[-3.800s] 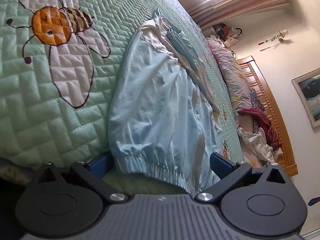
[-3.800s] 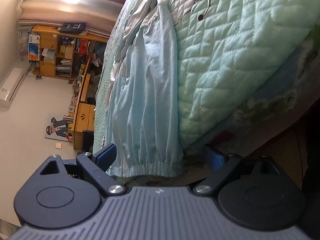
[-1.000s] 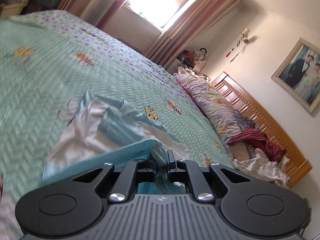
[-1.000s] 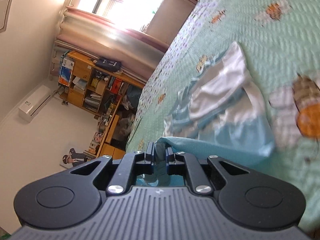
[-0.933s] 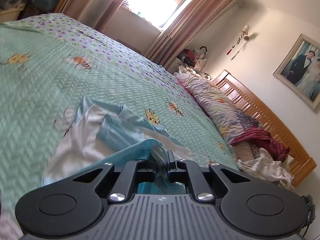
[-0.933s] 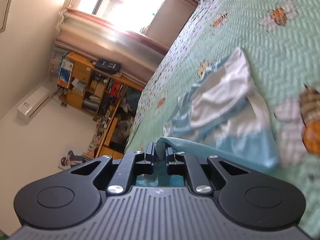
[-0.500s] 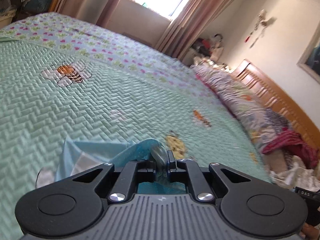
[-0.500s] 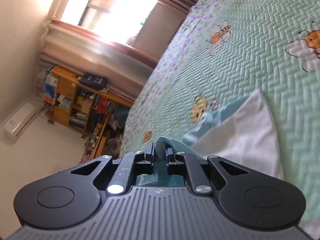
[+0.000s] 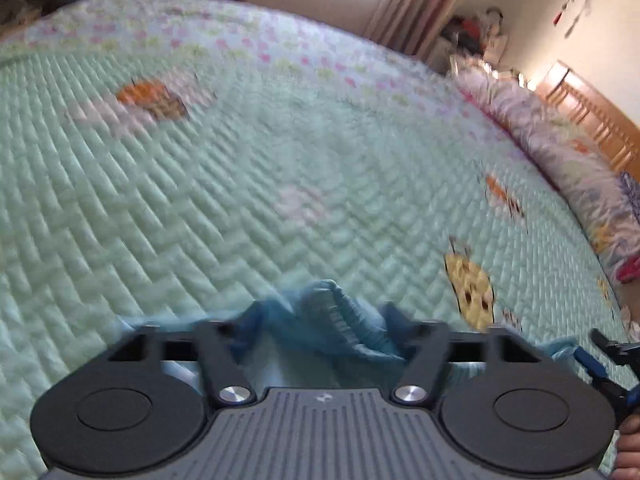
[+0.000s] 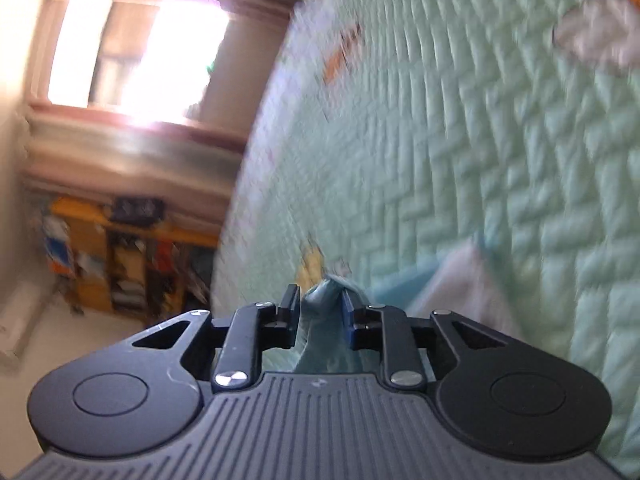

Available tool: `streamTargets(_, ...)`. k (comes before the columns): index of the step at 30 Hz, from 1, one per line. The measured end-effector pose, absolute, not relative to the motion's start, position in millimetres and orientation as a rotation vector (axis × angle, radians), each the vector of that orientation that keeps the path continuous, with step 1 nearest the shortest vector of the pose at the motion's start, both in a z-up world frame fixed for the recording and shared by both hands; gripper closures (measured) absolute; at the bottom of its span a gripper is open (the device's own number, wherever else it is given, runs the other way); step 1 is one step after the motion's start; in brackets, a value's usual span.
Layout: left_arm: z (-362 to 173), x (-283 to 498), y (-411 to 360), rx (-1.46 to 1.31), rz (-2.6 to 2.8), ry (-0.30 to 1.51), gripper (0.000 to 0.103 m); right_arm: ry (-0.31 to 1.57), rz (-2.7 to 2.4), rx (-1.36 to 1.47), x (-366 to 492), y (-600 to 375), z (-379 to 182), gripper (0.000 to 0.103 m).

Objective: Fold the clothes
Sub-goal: 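Lift the hem with both tools and fold it over the jacket body toward the collar, then grasp the folded hem edge with the right tool and straighten it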

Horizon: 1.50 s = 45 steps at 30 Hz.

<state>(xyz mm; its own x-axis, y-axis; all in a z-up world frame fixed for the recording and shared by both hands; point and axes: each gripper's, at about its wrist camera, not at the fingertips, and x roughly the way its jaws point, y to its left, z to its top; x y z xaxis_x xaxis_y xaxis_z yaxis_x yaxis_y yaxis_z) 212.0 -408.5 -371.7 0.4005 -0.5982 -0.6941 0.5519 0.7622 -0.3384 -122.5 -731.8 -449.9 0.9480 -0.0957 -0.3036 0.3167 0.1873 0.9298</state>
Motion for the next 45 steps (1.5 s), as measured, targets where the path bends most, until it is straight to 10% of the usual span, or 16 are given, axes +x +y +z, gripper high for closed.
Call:
streamTargets(20,-382.3,42.5,-274.0,-0.065,-0.825,0.745,0.015,0.706,-0.228,0.527,31.2,-626.4,-410.7,0.075)
streamTargets(26,-405.1,63.2,-260.0,-0.114,-0.852,0.793,0.016,0.625,-0.104,0.709,-10.8,-618.1,-389.3,0.048)
streamTargets(37,-404.7,48.9,-232.0,-0.123,-0.845,0.793,0.017,0.475,-0.097,0.674,-119.0,-571.6,-382.1,0.04)
streamTargets(45,-381.3,44.7,-222.2,-0.166,-0.843,0.75,0.015,0.722,-0.304,0.149,-213.6,-524.3,-400.9,0.035)
